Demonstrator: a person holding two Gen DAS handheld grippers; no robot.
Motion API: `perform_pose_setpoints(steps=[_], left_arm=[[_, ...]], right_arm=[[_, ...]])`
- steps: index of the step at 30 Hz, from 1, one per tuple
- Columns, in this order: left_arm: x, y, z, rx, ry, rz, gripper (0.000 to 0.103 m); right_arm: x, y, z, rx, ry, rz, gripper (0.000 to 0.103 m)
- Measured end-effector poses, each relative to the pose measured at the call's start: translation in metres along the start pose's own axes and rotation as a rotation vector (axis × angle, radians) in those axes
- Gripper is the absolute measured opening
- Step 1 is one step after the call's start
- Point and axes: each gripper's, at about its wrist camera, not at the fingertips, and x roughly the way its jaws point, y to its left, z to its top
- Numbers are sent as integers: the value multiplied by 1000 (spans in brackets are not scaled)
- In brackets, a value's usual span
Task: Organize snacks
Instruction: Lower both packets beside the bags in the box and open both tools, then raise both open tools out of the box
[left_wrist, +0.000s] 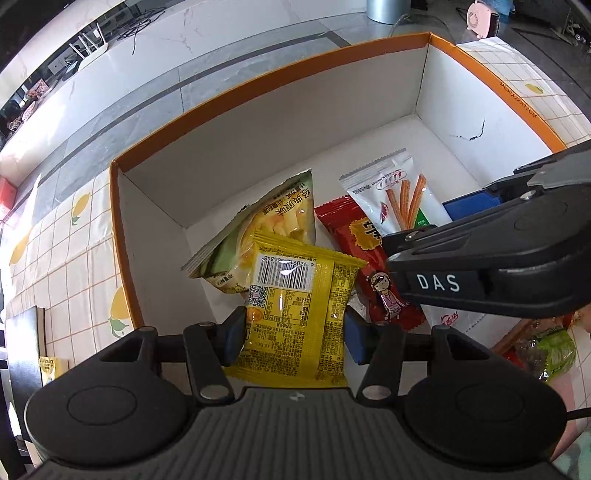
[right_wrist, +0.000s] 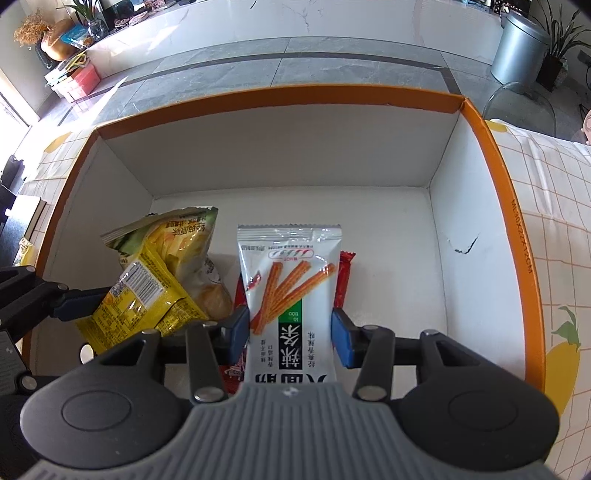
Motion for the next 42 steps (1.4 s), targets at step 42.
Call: perform_pose_setpoints(steps=[42], left_arm=[[-78, 10, -34, -153, -240, -25, 98]], right_arm=[[-89, -16, -35, 27, -261, 60, 78]])
